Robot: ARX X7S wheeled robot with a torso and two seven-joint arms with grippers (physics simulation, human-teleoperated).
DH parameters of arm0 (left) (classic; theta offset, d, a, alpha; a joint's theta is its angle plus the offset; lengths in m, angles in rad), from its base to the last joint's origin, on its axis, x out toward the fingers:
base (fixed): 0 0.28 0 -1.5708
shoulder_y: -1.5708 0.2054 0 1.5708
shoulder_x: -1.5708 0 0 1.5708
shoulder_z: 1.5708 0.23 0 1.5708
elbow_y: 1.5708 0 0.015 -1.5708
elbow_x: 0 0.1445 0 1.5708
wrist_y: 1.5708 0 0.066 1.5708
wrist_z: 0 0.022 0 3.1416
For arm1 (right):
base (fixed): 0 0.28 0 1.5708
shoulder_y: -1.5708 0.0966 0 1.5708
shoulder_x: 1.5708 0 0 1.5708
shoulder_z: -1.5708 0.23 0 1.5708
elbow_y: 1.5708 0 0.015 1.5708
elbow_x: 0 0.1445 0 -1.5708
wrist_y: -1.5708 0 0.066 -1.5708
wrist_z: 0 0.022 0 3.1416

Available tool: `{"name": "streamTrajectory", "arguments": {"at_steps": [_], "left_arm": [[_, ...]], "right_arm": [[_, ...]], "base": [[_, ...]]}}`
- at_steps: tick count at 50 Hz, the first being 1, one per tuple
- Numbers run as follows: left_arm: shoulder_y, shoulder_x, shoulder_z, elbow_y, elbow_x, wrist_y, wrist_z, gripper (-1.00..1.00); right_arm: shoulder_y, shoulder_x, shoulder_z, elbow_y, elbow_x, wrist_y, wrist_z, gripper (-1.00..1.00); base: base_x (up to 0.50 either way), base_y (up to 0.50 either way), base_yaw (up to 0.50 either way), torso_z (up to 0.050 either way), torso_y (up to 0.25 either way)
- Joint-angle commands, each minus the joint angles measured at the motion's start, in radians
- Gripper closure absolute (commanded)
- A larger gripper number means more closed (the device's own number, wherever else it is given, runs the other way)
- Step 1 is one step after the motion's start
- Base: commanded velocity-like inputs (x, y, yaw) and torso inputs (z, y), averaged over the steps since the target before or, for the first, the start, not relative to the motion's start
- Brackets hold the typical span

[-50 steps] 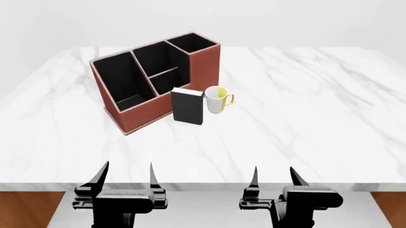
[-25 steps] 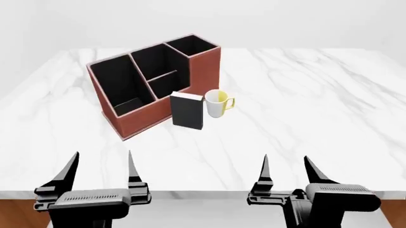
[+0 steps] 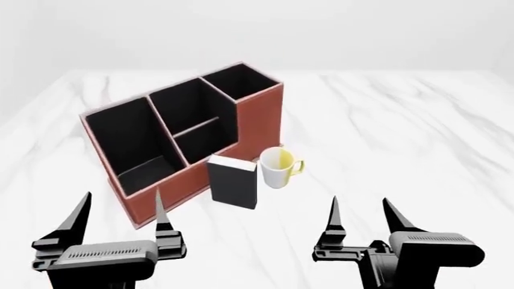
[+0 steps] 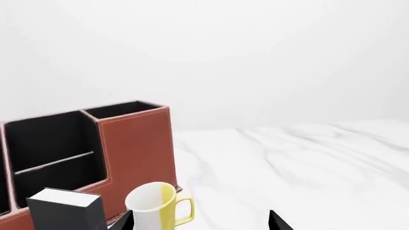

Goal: Pick up the book and place it in the right compartment of the caddy.

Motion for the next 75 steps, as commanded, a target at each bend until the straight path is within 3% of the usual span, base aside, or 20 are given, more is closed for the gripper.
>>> {"name": "streamTrajectory", "arguments": {"at_steps": [1,44,66,75], "left_arm": [[0.004,-0.011,0.008,0.008,-0.006,-0.001,-0.016,-1.00],[0.003,-0.044,0.030,0.009,-0.034,-0.005,-0.057,-1.00],[0.001,-0.059,0.043,0.007,-0.044,-0.007,-0.071,-1.00],[0.002,-0.065,0.045,0.010,-0.050,-0.008,-0.077,-1.00]], "right_arm": [[-0.001,0.010,-0.007,-0.002,0.016,0.009,0.009,-1.00],[-0.005,0.035,-0.019,0.017,0.037,-0.030,0.042,-1.00],[-0.002,0.055,-0.037,0.023,0.064,-0.032,0.062,-1.00],[-0.002,0.066,-0.049,0.022,0.070,-0.035,0.070,-1.00]], "base": [[0.50,0.00,0.00,0.000,0.000],[0.50,0.00,0.00,0.000,0.001],[0.00,0.00,0.00,0.000,0.000],[0.00,-0.49,0.00,0.000,0.000]]}}
